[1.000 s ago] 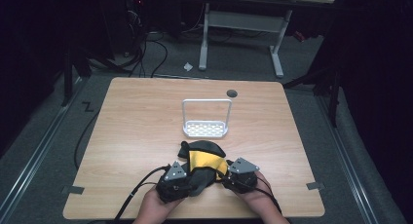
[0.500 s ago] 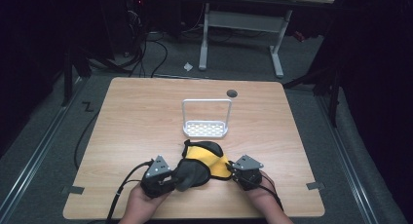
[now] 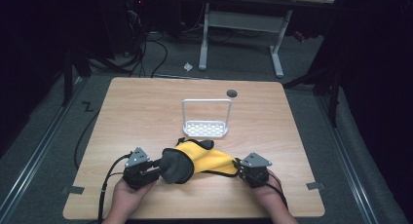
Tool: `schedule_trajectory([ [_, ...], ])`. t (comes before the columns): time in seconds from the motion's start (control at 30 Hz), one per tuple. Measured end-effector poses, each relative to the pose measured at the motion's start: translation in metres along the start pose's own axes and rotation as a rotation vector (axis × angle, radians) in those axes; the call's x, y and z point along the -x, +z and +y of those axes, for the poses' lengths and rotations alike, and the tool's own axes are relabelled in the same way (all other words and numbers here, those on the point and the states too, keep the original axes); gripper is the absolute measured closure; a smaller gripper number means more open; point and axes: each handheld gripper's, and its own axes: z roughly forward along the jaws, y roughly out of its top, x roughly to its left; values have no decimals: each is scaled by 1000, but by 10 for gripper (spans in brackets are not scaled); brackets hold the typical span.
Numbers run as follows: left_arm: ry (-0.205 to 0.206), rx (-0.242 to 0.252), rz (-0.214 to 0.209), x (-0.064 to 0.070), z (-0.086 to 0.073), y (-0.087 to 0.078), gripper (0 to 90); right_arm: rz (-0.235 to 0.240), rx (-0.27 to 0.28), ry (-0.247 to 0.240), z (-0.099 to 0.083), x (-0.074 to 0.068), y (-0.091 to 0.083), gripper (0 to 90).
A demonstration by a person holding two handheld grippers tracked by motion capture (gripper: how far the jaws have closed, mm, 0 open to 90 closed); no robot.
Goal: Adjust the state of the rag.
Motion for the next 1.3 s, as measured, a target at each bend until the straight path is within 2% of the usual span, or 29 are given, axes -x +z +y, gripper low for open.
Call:
schedule_trajectory([
  [0.07, -12, 0, 38, -4, -2, 0, 632, 4, 0, 6, -1, 1, 0, 834],
  [0.1, -12, 0, 38, -4, -2, 0, 601, 6, 0, 4, -1, 0, 0, 833],
  [0.13, -26, -3, 93, -7, -3, -1, 558, 11, 0, 1, -2, 0, 0, 831],
  [0.2, -36, -2, 169, -9, -2, -5, 519, 14, 0, -3, -2, -1, 0, 830],
  [0.23, -36, -2, 169, -9, -2, -5, 514, 15, 2, -10, -2, -2, 0, 830],
  [0.27, -43, 12, 205, -10, -1, -11, 505, 14, 3, -10, -1, -2, 0, 829],
  [0.3, -56, 24, 202, -9, 0, -15, 502, 14, 3, -12, -1, -2, 0, 828],
  [0.33, -59, 39, 182, -7, 2, -18, 500, 15, 4, -13, -1, -2, 0, 828],
  [0.4, -32, 55, 143, 5, 5, -23, 505, 16, 3, -12, -1, -2, 0, 828],
  [0.43, -32, 55, 143, 5, 5, -23, 504, 16, 3, -12, -1, -2, 0, 828],
  [0.47, 6, 56, 72, 22, 6, -22, 495, 18, 3, -14, -1, -2, 0, 827],
  [0.57, 48, 27, -20, 49, 5, -11, 451, 17, 4, -14, -1, -2, 0, 828],
  [0.6, 48, 27, -20, 49, 5, -11, 429, 17, 4, -14, -1, -2, 0, 828],
  [0.63, 88, -12, -30, 64, 4, 1, 411, 17, 6, -14, -1, -2, -1, 828],
  [0.67, 88, -12, -30, 64, 4, 1, 398, 17, 8, -14, -1, -2, -1, 828],
  [0.7, 129, -64, -2, 73, 1, 14, 386, 17, 9, -17, -1, -2, -1, 828],
  [0.73, 138, -92, 15, 74, 0, 20, 392, 17, 10, -16, -1, -2, -1, 828],
  [0.77, 147, -111, 33, 73, 0, 24, 447, 17, 11, -18, -1, -2, -1, 828],
  [0.83, 148, -115, 67, 68, 0, 27, 685, 17, 10, -20, -1, -2, -2, 829],
  [0.9, 127, -80, 68, 59, 4, 20, 817, 15, 11, -13, -1, -1, -2, 829],
  [0.93, 127, -80, 68, 59, 4, 20, 837, 12, 14, -8, -1, 0, -3, 830],
  [0.97, 106, -28, 94, 48, 8, 7, 846, 8, 18, -2, -1, 1, -3, 831],
  [1.0, 90, -5, 104, 42, 10, 0, 848, 4, 20, 5, -1, 3, -4, 831],
  [1.03, 90, -5, 104, 42, 10, 0, 849, 4, 20, 5, -1, 3, -4, 831],
  [1.07, 50, 37, 119, 28, 13, -14, 850, -9, 28, 21, -1, 7, -5, 833],
  [1.17, -6, 83, 145, 7, 13, -31, 851, -31, 41, 35, 0, 14, -8, 835],
  [1.23, -55, 94, 137, -7, 12, -37, 851, -55, 55, 47, 1, 18, -11, 836],
  [1.27, -76, 76, 115, -14, 11, -38, 850, -66, 64, 53, 1, 21, -13, 836],
  [1.3, -76, 76, 115, -14, 11, -38, 844, -75, 72, 63, 2, 23, -15, 836],
])
